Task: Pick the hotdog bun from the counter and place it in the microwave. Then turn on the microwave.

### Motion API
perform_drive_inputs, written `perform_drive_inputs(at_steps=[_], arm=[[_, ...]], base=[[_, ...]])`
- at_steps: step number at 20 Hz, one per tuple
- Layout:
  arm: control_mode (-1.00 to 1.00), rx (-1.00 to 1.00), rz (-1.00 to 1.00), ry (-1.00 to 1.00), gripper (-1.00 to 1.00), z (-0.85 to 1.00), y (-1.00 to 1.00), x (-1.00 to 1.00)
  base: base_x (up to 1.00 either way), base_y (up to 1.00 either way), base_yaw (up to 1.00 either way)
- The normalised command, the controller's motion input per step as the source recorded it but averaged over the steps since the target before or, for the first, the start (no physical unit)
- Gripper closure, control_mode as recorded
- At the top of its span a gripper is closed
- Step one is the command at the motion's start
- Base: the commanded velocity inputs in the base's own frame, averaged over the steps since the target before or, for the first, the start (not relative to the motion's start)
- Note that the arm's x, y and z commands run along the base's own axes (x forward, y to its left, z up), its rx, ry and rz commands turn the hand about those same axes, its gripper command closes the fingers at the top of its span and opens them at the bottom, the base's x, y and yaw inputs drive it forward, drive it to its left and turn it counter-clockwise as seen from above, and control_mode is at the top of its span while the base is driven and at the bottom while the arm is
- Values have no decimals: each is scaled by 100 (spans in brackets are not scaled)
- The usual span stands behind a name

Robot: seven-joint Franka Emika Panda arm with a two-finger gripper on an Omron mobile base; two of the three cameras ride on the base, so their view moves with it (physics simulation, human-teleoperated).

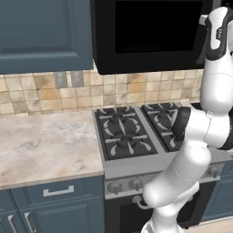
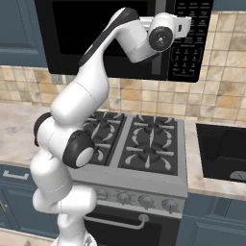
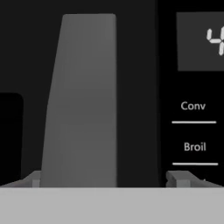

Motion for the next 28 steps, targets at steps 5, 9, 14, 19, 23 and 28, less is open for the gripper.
perform_drive_inputs(at_steps=[5, 9, 14, 19, 23, 28], arm=[[-100, 0, 0, 0, 100, 0, 0, 0], [-100, 0, 0, 0, 100, 0, 0, 0], [-100, 0, 0, 0, 100, 0, 0, -2], [-100, 0, 0, 0, 100, 0, 4, -29], [-100, 0, 0, -4, 100, 0, 5, -71], [-100, 0, 0, -5, 100, 0, 6, -78]], base=[[0, 0, 0], [0, 0, 0], [0, 0, 0], [0, 0, 0], [0, 0, 0], [0, 0, 0]])
